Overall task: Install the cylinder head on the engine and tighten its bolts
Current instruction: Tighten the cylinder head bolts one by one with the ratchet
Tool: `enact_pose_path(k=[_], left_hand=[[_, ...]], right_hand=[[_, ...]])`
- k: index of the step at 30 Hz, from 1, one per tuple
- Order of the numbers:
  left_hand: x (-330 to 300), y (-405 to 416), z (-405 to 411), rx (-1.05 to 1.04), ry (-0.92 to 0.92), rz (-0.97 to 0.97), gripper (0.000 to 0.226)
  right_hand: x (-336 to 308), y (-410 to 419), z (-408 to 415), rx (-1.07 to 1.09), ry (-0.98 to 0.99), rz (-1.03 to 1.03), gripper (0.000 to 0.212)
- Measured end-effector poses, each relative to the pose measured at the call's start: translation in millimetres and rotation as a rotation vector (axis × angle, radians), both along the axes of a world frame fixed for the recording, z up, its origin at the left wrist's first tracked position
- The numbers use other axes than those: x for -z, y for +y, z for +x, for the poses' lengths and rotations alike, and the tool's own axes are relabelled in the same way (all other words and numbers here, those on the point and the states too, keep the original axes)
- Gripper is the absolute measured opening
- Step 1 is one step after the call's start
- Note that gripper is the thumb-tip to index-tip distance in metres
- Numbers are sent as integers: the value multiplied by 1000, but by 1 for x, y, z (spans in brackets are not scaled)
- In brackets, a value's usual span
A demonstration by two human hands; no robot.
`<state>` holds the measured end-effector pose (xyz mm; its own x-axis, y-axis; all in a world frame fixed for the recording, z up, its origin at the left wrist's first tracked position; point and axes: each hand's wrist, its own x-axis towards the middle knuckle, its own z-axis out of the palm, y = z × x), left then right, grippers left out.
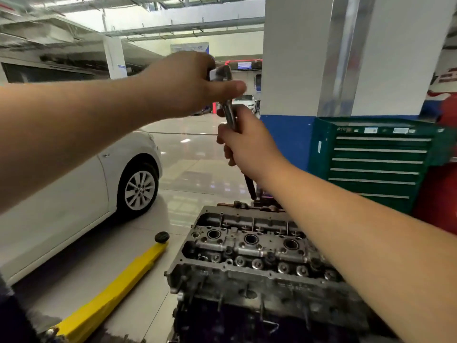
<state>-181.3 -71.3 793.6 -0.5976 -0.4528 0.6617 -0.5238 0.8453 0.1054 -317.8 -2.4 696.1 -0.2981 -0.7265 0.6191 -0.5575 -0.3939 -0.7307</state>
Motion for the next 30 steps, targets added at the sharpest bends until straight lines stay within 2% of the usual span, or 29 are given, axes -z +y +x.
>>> enact_pose_path(k=[2, 3, 5, 8, 10, 12, 16, 21, 24, 28, 30], left_hand=[[13, 24, -16, 51, -10, 69, 66], [20, 36, -23, 102, 14, 165, 70], [30, 56, -29, 260, 98, 504, 69], [41, 77, -35, 447, 128, 951, 48], [45, 92, -38, 518, 136, 1138, 38], [45, 107, -40, 567, 145, 1245, 29], [42, 136, -47, 628, 106, 1370, 22], [43, 165, -65, 578, 192, 1437, 20], [45, 182, -77, 589, 220, 1454, 16], [32, 200, -92, 662, 343, 1381, 18], [14, 201, -97, 779, 421, 1229, 23]], right_hand=[[-13, 20, -8, 82, 12, -61, 28], [-15, 30, -14, 124, 21, -70, 28], [-13, 50, -24, 168, 70, -38, 27], [0, 80, -43, 207, 149, 18, 13], [5, 98, -53, 251, 181, 23, 4], [8, 114, -60, 265, 185, 39, 14], [17, 142, -68, 126, 48, 109, 15], [27, 167, -72, -16, -180, 106, 9], [32, 176, -77, -42, -258, 29, 26], [45, 186, -85, 131, -296, -40, 36], [56, 197, -92, 226, -358, -10, 34]])
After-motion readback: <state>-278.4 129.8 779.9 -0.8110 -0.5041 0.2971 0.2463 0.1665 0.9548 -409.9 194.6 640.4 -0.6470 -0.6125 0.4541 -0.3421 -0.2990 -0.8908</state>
